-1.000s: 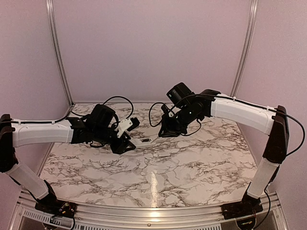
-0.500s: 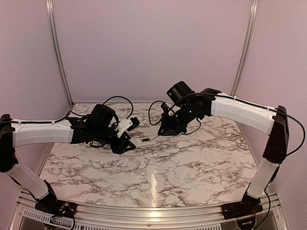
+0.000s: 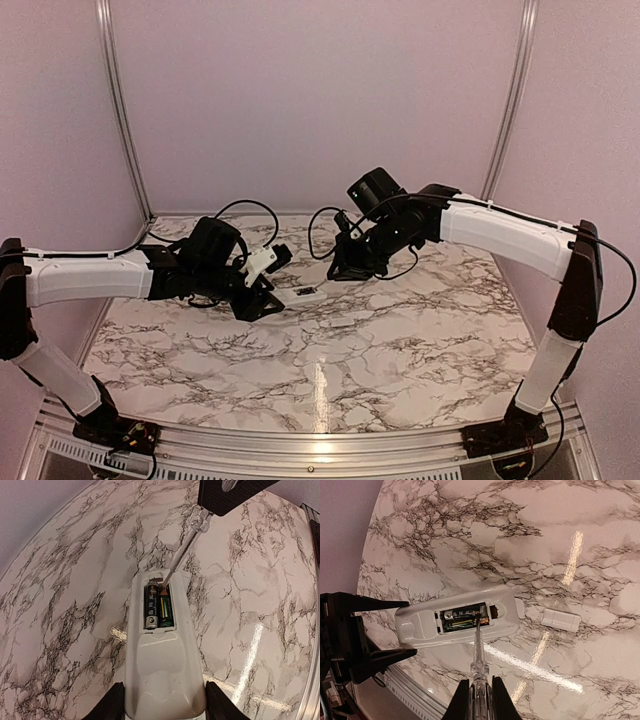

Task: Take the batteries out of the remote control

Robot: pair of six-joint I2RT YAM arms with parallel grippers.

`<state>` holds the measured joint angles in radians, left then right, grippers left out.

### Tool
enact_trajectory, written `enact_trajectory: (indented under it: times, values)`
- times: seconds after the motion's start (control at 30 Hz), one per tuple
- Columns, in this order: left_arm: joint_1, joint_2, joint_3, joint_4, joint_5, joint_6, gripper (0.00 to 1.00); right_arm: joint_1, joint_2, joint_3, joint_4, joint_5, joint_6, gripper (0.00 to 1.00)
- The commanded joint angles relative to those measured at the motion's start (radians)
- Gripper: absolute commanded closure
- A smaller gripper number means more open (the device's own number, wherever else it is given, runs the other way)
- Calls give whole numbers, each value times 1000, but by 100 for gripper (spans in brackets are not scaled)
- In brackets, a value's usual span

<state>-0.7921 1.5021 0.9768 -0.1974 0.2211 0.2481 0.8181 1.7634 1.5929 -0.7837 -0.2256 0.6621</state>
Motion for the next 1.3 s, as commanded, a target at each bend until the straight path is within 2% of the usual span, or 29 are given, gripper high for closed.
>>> enact_trajectory:
  times: [0.0, 0.37, 0.77, 1.03, 1.17, 1.27]
  values:
    - [-2, -31, 10, 50, 18, -13, 92, 9, 0, 35, 22, 12, -8, 100]
    - [-2, -39, 10, 82, 31, -39, 92, 9, -2, 37, 49, 14, -17, 100]
    - [-2, 20, 18, 75, 40, -101, 93, 9, -4, 139, 45, 25, -32, 100]
    - [-2, 40, 14, 77, 39, -133, 93, 9, -41, 90, 26, 35, -37, 100]
    - [-1, 64, 8, 88, 94, -202, 95, 9, -50, 98, -42, 82, -39, 100]
    - [-1, 79, 10, 108, 182, -307, 95, 10, -50, 119, -87, 109, -40, 100]
